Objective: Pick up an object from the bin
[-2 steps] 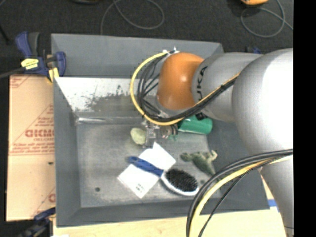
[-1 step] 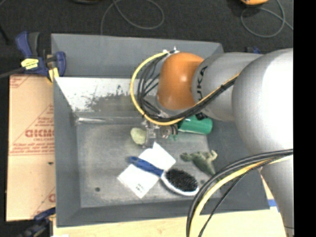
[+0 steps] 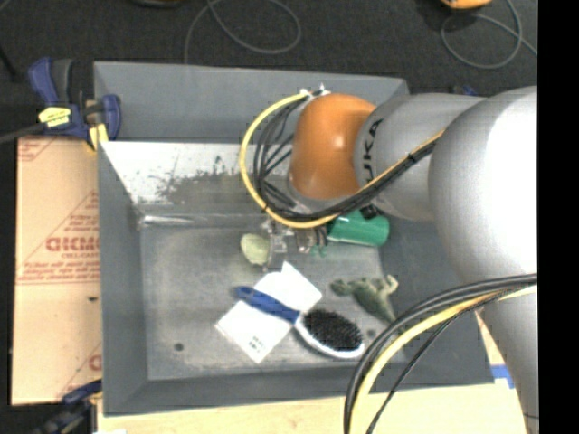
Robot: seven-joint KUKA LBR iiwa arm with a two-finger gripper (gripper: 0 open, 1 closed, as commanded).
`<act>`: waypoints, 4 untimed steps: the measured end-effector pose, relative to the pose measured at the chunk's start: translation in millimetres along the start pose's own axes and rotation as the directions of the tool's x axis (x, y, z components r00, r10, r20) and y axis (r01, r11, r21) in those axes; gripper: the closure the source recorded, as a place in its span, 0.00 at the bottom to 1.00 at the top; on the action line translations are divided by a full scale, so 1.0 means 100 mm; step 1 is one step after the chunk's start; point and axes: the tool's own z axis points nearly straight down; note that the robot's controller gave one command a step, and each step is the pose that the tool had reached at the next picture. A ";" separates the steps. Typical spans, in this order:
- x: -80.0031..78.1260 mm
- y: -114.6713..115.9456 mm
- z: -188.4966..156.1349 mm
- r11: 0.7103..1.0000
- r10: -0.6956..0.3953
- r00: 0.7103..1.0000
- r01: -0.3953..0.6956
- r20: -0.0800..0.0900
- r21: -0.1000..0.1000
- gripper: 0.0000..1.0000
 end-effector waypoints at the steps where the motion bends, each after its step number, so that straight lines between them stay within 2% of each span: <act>1: 0.00 0.00 -0.16 1.000 0.000 1.000 0.000 -0.002 0.000 1.00; 2: -0.01 0.00 -0.30 1.000 0.000 1.000 0.000 0.006 -0.001 1.00; 4: 0.01 0.00 -0.61 1.000 0.001 1.000 -0.001 -0.003 0.000 1.00</act>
Offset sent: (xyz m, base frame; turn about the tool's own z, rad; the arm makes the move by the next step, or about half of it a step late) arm -0.0001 -0.0001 0.0396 0.0000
